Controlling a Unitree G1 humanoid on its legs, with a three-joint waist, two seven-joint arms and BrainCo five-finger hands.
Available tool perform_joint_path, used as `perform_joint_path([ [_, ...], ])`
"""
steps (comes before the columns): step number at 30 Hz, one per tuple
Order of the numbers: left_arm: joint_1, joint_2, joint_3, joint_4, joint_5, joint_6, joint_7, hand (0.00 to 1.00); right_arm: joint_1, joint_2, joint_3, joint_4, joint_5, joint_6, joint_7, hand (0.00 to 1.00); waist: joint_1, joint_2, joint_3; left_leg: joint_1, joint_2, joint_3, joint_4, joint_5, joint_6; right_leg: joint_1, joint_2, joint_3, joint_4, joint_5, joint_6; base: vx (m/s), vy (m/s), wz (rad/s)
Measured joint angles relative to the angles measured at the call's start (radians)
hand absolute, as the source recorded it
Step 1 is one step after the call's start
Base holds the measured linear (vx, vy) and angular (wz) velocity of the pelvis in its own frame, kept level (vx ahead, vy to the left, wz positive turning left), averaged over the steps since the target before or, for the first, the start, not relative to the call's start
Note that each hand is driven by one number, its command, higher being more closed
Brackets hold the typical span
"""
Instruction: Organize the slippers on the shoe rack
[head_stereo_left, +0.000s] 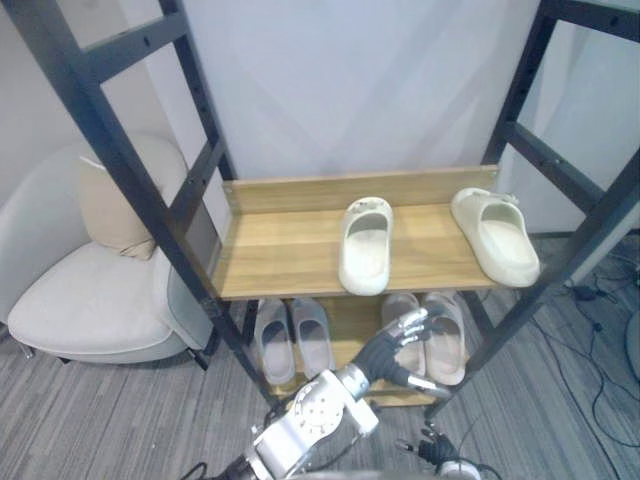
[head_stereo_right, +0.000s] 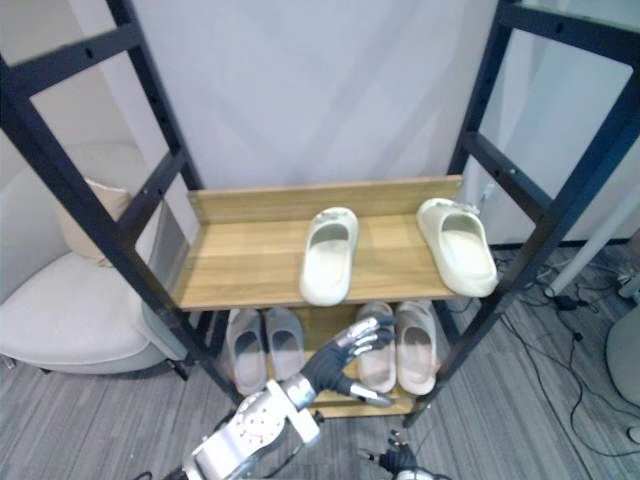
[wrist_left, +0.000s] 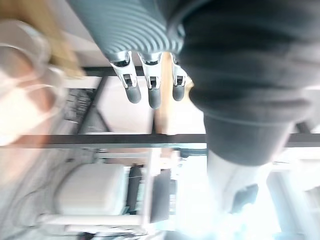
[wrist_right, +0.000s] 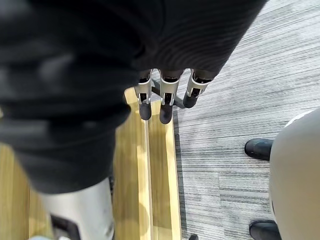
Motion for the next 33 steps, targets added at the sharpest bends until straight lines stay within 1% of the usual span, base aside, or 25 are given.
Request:
perform_joint_path([
  [4,-0.053,0.000,0.006,-0.014,-0.017,-0.001,0.042,0.00,-0.001,0.002,0.005,0.001,0.000,0.002,-0.004,0.00,0.000,-0.006,-0.004,-0.002,-0.001,-0.002,0.000,0.000,0.000,0.000,0.000,-0.003,-0.002,0.003,0.002,0.00,-0.002,0.01],
  [8,-0.124,-0.017,0.049,-0.018,-0.015,-0.001,0.084,0.00,0.000,0.001,0.008,0.004,0.001,0.003,-0.011,0.00,-0.001,-0.008,-0.004,-0.004,-0.001,-0.001,0.000,0.000,0.000,-0.001,-0.006,-0.001,-0.002,0.003,0.002,0.00,0.000,0.00],
  [12,-0.224,-0.042,0.131,-0.014,0.032,-0.005,0.122,0.00,0.000,0.002,0.007,0.002,0.000,0.004,-0.016,0.00,-0.005,-0.008,-0.003,-0.005,-0.001,0.000,0.000,0.000,0.000,-0.004,-0.004,0.000,0.001,0.002,0.002,0.00,0.000,0.00],
  [13,-0.225,-0.048,0.169,0.014,0.048,-0.025,0.131,0.00,-0.001,0.004,0.006,-0.001,0.000,0.004,-0.016,0.00,-0.009,-0.008,-0.004,-0.004,-0.001,0.000,0.000,0.000,0.000,-0.004,-0.001,0.000,0.001,0.002,0.002,0.00,0.000,0.00],
  [14,-0.224,-0.057,0.197,0.044,0.056,-0.024,0.139,0.00,-0.002,0.006,0.004,-0.003,0.000,0.004,-0.016,0.00,-0.015,-0.008,-0.004,-0.004,0.000,0.000,0.000,0.000,0.000,-0.003,-0.001,0.000,0.001,0.002,0.002,0.00,0.000,0.00],
  [15,-0.225,-0.052,0.214,0.075,0.040,-0.019,0.159,0.00,-0.001,0.006,0.004,-0.004,0.000,0.004,-0.018,0.00,-0.019,-0.007,-0.004,-0.005,0.001,0.001,0.000,0.000,0.000,-0.005,-0.003,0.002,0.001,0.002,0.002,0.00,0.000,0.00],
  [16,-0.227,-0.053,0.222,0.081,0.060,-0.009,0.169,0.00,0.000,0.006,0.003,-0.004,0.000,0.004,-0.018,0.00,-0.017,-0.006,-0.005,-0.007,0.002,0.002,0.000,-0.001,0.000,-0.008,-0.004,0.002,0.003,0.002,0.002,0.00,0.000,0.00],
  [17,-0.253,-0.052,0.237,0.088,0.125,0.006,0.174,0.00,0.000,0.005,0.002,-0.005,-0.001,0.005,-0.018,0.00,-0.014,-0.008,-0.004,-0.014,0.002,0.002,0.000,-0.001,-0.001,-0.016,-0.004,0.003,0.004,0.001,0.002,0.00,0.000,0.00],
  [18,-0.306,-0.051,0.257,0.114,0.188,0.008,0.175,0.00,0.000,0.003,0.002,-0.008,-0.001,0.005,-0.018,0.00,-0.014,-0.011,-0.002,-0.024,0.001,0.002,0.000,-0.001,0.000,-0.027,-0.005,0.004,0.006,0.001,0.002,-0.02,-0.001,-0.03],
  [19,-0.352,-0.050,0.280,0.139,0.217,0.010,0.177,0.00,0.000,0.004,0.002,-0.012,0.000,0.006,-0.018,0.00,-0.015,-0.007,-0.002,-0.028,0.001,0.004,0.000,0.000,0.000,-0.033,-0.005,0.007,0.007,0.002,0.002,-0.01,0.006,-0.10],
  [20,-0.416,-0.049,0.332,0.165,0.239,0.020,0.180,0.00,0.003,0.005,0.001,-0.022,-0.001,0.008,-0.018,0.00,-0.019,-0.008,-0.001,-0.034,0.001,0.012,0.000,0.001,0.002,-0.041,-0.005,0.014,0.010,0.004,0.000,0.02,0.015,-0.18],
  [22,-0.505,-0.049,0.426,0.188,0.257,0.025,0.224,0.00,0.016,0.012,-0.006,-0.056,-0.002,0.011,-0.017,0.00,-0.031,-0.012,0.001,-0.036,0.001,0.024,0.001,0.002,0.003,-0.044,-0.005,0.024,0.013,0.007,0.000,0.04,0.016,-0.16],
  [24,-0.556,-0.045,0.457,0.200,0.274,0.027,0.260,0.00,0.025,0.014,-0.007,-0.078,-0.005,0.013,-0.014,0.00,-0.042,-0.017,0.004,-0.038,0.000,0.025,0.001,0.002,0.004,-0.047,-0.007,0.025,0.014,0.006,0.000,0.03,0.010,-0.05],
  [26,-0.562,-0.040,0.462,0.203,0.309,0.030,0.277,0.00,0.026,0.017,-0.009,-0.082,-0.006,0.013,-0.009,0.00,-0.046,-0.018,0.006,-0.040,-0.001,0.028,0.001,-0.001,0.007,-0.051,-0.007,0.031,0.015,0.006,0.000,0.03,0.011,-0.07],
  [28,-0.562,-0.040,0.463,0.232,0.342,0.044,0.283,0.00,0.028,0.018,-0.010,-0.088,-0.014,0.013,-0.003,0.00,-0.049,-0.018,0.006,-0.039,-0.002,0.030,0.001,-0.003,0.009,-0.052,-0.008,0.035,0.015,0.006,0.000,0.01,0.009,-0.05],
  [33,-0.563,-0.040,0.499,0.288,0.360,0.053,0.306,0.00,0.047,0.031,-0.021,-0.126,-0.021,0.010,0.002,0.00,-0.054,-0.013,0.010,-0.031,0.000,0.051,0.001,-0.008,0.010,-0.056,-0.007,0.057,0.020,0.006,0.000,-0.02,0.004,-0.12],
])
